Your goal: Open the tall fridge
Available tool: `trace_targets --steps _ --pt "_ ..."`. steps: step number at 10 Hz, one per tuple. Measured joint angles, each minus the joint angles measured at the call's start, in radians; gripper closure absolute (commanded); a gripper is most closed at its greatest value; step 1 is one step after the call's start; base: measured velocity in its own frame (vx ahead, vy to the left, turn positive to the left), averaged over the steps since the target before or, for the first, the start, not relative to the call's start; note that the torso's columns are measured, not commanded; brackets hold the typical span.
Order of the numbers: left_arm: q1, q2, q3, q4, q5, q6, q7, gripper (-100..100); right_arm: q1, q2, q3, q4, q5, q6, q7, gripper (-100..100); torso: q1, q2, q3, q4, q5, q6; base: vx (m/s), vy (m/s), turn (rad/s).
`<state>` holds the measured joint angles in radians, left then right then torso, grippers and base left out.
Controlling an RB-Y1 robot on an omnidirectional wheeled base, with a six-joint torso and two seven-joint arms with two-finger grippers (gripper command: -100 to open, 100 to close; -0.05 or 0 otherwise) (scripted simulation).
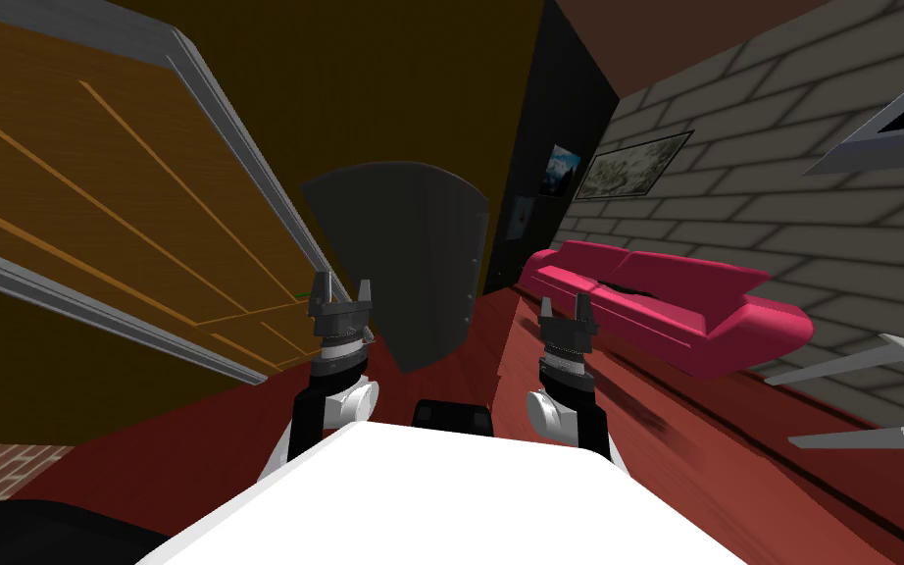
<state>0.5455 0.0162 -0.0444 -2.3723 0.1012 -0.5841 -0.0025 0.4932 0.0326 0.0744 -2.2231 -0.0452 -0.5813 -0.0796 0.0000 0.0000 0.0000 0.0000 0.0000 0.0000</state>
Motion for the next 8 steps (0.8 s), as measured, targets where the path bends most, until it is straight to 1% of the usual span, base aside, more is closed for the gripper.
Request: trace_targets --steps 1,2,8 --pt "0.000 0.000 0.000 0.000 0.000 0.000 0.000 0 0.000 0.000 0.000 0.000 0.000 0.000 0.000 0 0.000 0.040 -0.082 0.041 0.000 0.000 0.000 0.000 0.000" --pt "0.000 0.000 0.000 0.000 0.000 0.000 0.000 0 0.000 0.000 0.000 0.000 0.000 0.000 0.000 0 0.000 0.104 -0.209 0.105 0.000 0.000 0.000 0.000 0.000" --pt "0.000 0.000 0.000 0.000 0.000 0.000 0.000 0 0.000 0.000 0.000 0.000 0.000 0.000 0.000 0 0.000 0.544 -1.087 0.544 0.000 0.000 0.000 0.000 0.000"
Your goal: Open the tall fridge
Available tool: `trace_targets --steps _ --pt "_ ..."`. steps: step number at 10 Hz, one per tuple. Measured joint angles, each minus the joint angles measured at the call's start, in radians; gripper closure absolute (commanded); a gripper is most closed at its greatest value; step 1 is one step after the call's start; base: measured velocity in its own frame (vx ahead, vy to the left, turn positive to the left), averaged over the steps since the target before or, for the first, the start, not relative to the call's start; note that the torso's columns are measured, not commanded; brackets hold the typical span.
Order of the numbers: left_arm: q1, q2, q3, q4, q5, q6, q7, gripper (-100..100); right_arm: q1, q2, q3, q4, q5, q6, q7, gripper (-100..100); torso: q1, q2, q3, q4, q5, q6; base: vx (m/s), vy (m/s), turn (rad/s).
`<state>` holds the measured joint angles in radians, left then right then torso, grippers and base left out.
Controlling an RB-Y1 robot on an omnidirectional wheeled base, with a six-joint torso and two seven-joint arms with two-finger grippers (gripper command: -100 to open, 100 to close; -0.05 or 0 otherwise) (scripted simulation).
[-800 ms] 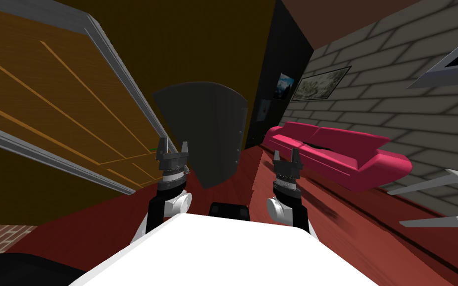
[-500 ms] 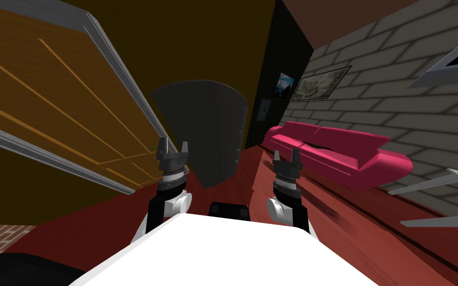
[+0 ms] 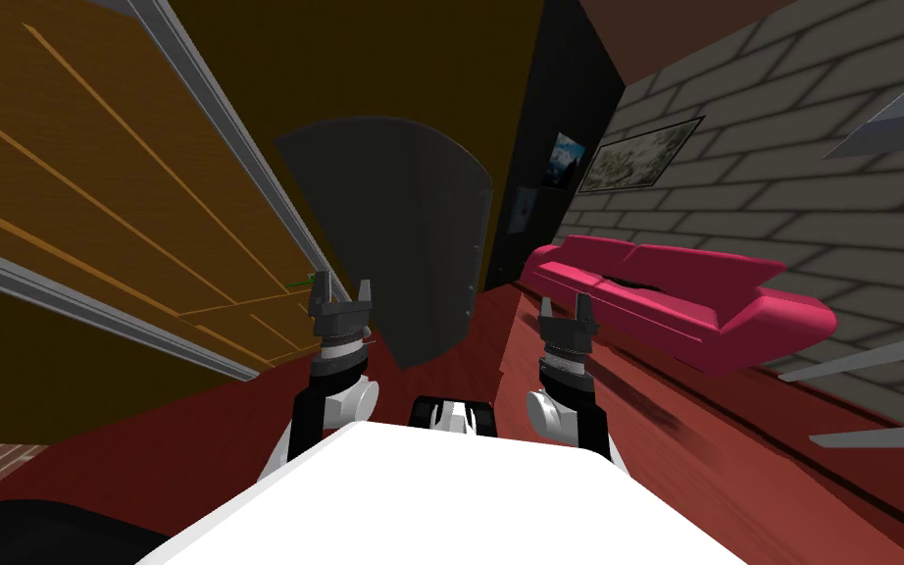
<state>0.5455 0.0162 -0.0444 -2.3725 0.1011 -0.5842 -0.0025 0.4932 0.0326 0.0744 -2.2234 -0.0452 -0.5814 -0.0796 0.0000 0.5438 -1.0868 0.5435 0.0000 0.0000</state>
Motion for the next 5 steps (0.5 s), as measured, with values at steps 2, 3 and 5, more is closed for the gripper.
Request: trace_targets --steps 2,3,5 --pt "0.000 0.000 0.000 0.000 0.000 0.000 0.000 -100 0.000 0.000 0.000 0.000 0.000 0.000 0.000 0 0.000 0.148 -0.295 0.148 0.000 0.000 -0.005 -0.017 -0.017" --pt "-0.014 0.027 0.012 0.016 0.007 0.003 -0.001 -100 0.000 0.000 0.000 0.000 0.000 0.000 0.000 0 -0.001 0.182 -0.364 0.181 0.000 0.000 -0.022 -0.066 -0.050" --pt "-0.060 0.070 0.041 0.062 0.023 0.018 -0.007 -100 0.000 0.000 0.000 0.001 0.000 0.000 0.000 0 -0.002 0.194 -0.388 0.193 -0.001 0.000 -0.028 -0.085 -0.050"
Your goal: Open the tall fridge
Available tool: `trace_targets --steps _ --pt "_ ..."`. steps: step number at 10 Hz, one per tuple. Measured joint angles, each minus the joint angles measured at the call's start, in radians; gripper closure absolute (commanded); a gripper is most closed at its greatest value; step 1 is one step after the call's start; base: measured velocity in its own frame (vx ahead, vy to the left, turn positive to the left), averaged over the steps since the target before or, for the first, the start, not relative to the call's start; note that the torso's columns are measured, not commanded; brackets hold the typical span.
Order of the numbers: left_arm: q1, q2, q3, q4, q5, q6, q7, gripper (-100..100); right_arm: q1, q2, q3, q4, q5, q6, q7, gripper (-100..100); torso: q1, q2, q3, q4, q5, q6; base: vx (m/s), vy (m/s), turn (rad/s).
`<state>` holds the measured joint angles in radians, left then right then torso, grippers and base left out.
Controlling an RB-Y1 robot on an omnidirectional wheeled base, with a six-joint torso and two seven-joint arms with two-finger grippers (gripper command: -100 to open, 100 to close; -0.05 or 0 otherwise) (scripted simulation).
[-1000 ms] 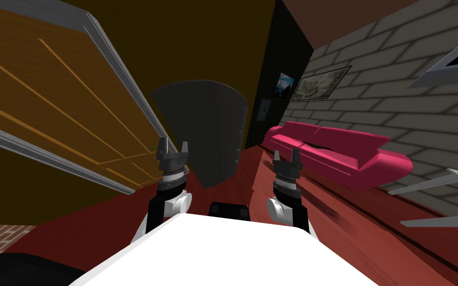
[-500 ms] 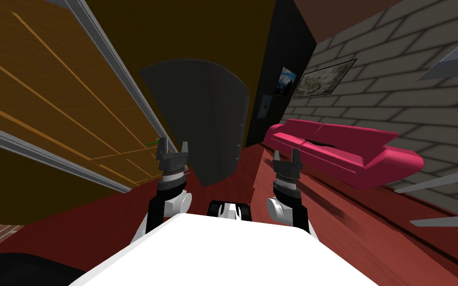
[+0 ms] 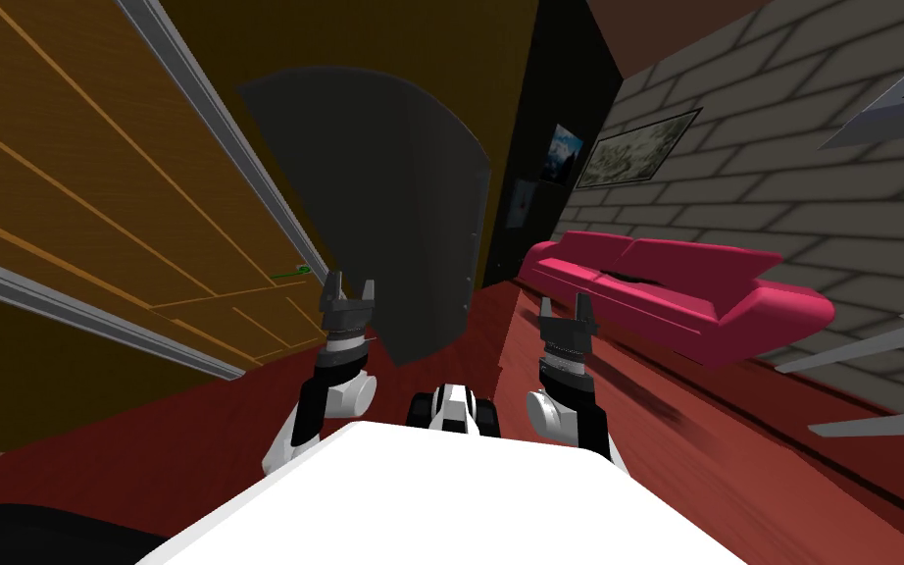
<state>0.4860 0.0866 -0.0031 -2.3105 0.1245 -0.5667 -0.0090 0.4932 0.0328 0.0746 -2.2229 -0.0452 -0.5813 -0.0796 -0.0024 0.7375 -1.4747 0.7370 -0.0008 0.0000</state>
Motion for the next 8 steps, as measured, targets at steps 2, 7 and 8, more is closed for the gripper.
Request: trace_targets --steps 2,7,8 --pt "-0.048 0.030 0.036 0.047 0.021 0.021 -0.008 -100 0.000 0.000 0.000 0.000 0.000 0.000 0.000 0 0.001 0.000 -0.001 0.001 0.000 0.000 -0.023 -0.095 -0.039" --pt "-0.144 0.060 0.104 0.178 0.060 0.032 -0.025 -100 0.000 0.000 0.000 0.000 0.000 0.000 0.000 0 0.002 0.000 -0.002 0.001 0.001 0.000 -0.039 -0.080 -0.058" --pt "-0.171 0.063 0.127 0.204 0.074 0.044 -0.033 -100 0.000 0.000 0.000 0.000 0.000 0.000 0.000 0 0.001 0.000 -0.002 0.001 0.000 0.000 -0.040 -0.083 -0.038"
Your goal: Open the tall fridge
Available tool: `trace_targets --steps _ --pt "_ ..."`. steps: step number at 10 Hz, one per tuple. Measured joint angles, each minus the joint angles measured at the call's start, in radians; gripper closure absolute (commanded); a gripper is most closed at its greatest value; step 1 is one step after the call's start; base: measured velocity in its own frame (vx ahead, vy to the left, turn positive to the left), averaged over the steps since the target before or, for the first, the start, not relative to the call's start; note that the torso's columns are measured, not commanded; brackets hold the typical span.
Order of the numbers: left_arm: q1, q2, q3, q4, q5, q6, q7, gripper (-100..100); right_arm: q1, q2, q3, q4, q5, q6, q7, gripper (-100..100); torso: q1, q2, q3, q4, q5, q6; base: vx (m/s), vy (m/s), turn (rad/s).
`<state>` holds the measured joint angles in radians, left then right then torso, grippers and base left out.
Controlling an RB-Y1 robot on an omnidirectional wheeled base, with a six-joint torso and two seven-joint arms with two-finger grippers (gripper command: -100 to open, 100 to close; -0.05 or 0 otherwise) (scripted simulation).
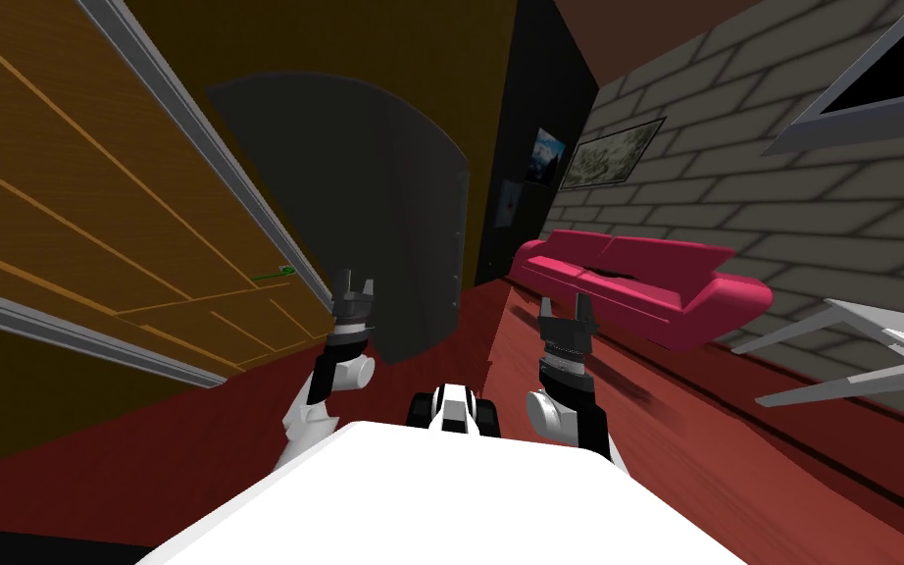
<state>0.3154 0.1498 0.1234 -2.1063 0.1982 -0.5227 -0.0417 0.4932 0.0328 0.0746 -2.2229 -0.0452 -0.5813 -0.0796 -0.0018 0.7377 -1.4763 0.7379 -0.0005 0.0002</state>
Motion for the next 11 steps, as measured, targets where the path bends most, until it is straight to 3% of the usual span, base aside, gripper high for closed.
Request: trace_targets --steps 9,11 --pt "-0.188 0.019 0.141 0.208 0.081 0.058 -0.029 -100 0.000 0.000 0.000 0.000 0.000 0.000 0.000 0 0.002 0.000 0.000 0.000 0.001 0.000 -0.029 -0.083 -0.049" --pt "-0.256 0.017 0.188 0.280 0.106 0.070 -0.043 -100 0.000 0.000 0.000 0.000 0.000 0.000 0.000 0 0.000 0.000 0.000 0.000 0.000 0.000 -0.021 -0.115 -0.057"
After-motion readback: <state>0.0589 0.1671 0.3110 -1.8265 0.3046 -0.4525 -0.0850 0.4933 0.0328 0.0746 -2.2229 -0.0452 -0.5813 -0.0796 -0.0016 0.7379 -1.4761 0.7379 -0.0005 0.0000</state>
